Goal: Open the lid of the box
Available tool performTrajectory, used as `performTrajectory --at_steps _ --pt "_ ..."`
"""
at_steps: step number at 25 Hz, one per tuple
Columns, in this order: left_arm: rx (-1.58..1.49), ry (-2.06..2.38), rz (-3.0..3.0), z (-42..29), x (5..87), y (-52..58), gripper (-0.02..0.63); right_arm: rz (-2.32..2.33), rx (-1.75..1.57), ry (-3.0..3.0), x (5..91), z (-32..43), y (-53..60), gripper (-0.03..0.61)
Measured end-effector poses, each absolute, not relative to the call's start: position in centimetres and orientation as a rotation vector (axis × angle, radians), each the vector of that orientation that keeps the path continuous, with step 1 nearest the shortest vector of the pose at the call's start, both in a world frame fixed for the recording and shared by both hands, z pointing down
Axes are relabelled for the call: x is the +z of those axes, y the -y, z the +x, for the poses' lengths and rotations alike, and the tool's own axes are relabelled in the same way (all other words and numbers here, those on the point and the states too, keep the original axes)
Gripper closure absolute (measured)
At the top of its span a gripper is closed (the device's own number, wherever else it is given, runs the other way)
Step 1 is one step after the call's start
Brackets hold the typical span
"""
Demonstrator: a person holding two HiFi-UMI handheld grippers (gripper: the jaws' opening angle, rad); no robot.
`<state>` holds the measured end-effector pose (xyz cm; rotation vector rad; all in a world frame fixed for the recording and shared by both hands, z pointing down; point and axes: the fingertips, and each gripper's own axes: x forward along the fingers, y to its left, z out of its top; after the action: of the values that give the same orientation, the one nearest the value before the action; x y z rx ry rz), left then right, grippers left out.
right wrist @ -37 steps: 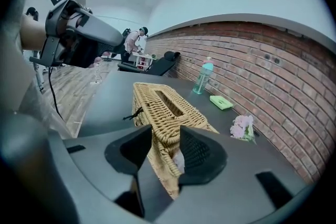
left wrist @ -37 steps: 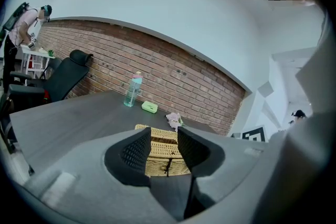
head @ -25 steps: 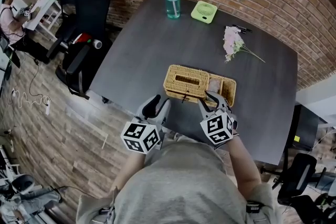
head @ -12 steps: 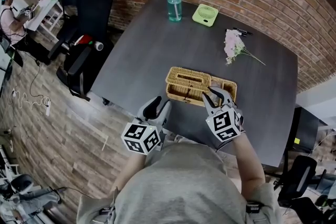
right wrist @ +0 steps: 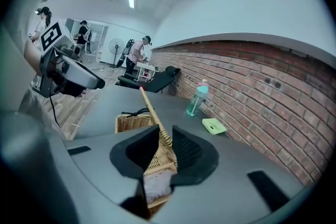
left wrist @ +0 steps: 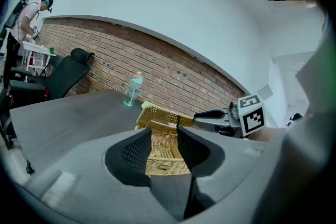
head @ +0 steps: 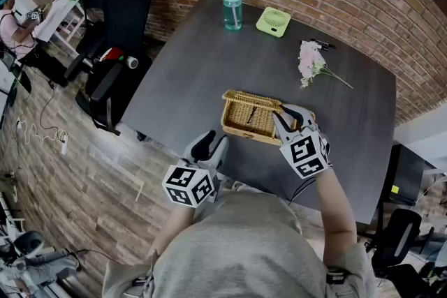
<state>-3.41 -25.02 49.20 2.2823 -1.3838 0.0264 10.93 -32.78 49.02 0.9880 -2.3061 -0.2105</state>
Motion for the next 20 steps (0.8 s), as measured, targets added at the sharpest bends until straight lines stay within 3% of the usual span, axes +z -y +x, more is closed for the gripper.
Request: performTrajectory --at_steps 20 --pt "0.021 1.398 2.274 -3.5 49.0 26.2 0.462 0.982 -0.186 2.322 47.4 11.8 38.3 0.511"
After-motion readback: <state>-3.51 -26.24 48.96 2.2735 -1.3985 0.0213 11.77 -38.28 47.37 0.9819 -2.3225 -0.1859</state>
